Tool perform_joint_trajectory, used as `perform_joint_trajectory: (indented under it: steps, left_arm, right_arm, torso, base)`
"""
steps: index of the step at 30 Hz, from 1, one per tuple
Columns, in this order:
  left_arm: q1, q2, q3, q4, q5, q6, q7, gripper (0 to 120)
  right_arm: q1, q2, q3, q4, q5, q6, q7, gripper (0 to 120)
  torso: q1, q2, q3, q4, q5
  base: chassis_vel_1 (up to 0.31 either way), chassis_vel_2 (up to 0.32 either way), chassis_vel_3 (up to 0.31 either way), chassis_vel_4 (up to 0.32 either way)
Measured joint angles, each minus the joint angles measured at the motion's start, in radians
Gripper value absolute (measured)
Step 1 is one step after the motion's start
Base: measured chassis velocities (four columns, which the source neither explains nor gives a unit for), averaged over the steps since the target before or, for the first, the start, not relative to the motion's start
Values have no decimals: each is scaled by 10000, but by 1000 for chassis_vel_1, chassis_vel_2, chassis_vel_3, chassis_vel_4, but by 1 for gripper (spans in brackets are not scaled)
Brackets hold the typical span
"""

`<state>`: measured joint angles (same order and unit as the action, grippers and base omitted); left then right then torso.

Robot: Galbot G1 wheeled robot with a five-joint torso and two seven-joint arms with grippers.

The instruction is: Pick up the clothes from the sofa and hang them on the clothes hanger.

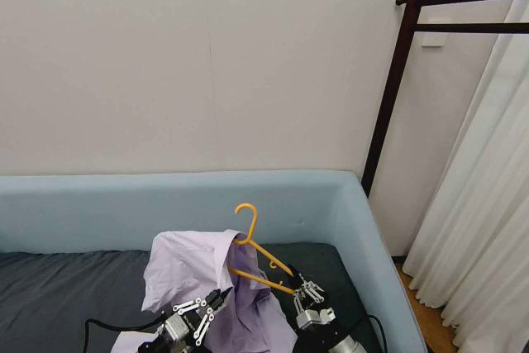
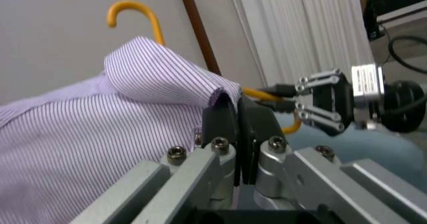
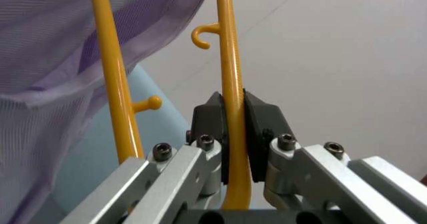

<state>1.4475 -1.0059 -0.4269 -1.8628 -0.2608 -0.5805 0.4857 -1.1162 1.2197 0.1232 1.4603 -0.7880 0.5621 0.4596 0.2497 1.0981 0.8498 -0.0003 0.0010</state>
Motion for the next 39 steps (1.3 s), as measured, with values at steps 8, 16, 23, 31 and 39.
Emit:
perform_joint_trajectory:
  steps: [8,16,23,31,39]
  left_arm:
    - [-50,43,92,471,456,-481,-1982,11]
    - [50,1217,-580,842,-204,-1513,-1075,38]
    - [-262,3091,-933,166,-3405,-1090,138,66]
    - [-1850,5492,-706,833,-4922,475,1215,94]
    - [-2663,6763,-657,2045,-5611,1283,3869,100]
  right_arm:
    - [53,-75,76,575,245,20,-9,7]
    - [348,201,444,419,-272,349,142,7]
    - [205,353,662,477,-986,567,256,7]
    - [45,618,506,274,-2292,1025,516,7]
    - [417,832,62,-88,-2907,1507,559,7]
  torso:
    - [0,0,0,-2,-2]
    - [0,0,0,0,-2]
    - [0,0,0,-1,0]
    - [1,0,1,-1,1]
    - [2,-1,1,3,-2]
  base:
    - [0,0,0,0]
    - [0,0,0,0]
    - [0,0,0,0]
    - [0,0,0,0]
    - [0,0,0,0]
